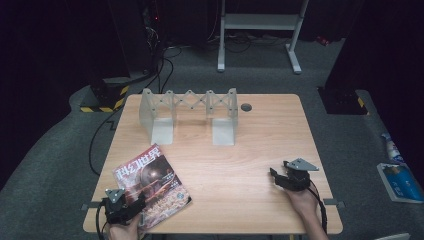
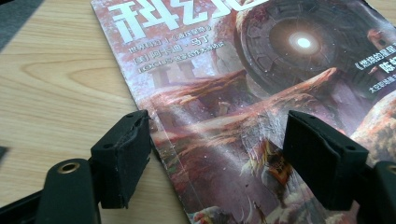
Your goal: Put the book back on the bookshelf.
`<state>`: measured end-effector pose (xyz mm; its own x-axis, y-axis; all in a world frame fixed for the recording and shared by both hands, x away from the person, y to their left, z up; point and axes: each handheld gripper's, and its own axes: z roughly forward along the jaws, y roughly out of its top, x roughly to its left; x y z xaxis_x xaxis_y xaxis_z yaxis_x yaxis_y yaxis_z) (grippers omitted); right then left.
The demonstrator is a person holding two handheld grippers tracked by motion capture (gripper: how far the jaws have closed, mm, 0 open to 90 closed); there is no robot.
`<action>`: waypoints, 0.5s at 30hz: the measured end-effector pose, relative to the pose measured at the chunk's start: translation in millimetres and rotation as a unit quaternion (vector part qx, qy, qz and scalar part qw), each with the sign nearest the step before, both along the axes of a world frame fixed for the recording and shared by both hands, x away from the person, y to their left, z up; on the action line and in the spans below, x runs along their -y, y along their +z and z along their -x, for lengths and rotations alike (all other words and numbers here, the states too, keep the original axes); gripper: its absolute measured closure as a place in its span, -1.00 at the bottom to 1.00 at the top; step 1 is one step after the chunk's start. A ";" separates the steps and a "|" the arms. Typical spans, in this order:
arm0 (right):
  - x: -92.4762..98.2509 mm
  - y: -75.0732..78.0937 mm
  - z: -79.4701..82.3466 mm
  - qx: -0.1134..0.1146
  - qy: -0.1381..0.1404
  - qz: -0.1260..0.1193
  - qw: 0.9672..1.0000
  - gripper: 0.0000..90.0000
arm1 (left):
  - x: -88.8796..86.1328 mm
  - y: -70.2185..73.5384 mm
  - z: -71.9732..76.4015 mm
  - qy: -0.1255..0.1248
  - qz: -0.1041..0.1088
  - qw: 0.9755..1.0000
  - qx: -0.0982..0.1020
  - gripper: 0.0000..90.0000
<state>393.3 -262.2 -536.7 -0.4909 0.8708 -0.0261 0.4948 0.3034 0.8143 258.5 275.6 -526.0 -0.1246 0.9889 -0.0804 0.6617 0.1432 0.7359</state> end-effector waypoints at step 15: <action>0.0 0.0 -0.1 0.000 0.000 0.000 1.000 -0.25 | 26.2 2.2 -16.4 -0.051 0.000 0.999 -0.009 -0.47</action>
<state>393.3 -262.2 -536.7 -0.4911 0.8707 -0.0259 0.4948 0.3033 0.8143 274.9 249.4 -523.9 -0.0253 0.9966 -0.0788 0.6865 0.0746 0.7233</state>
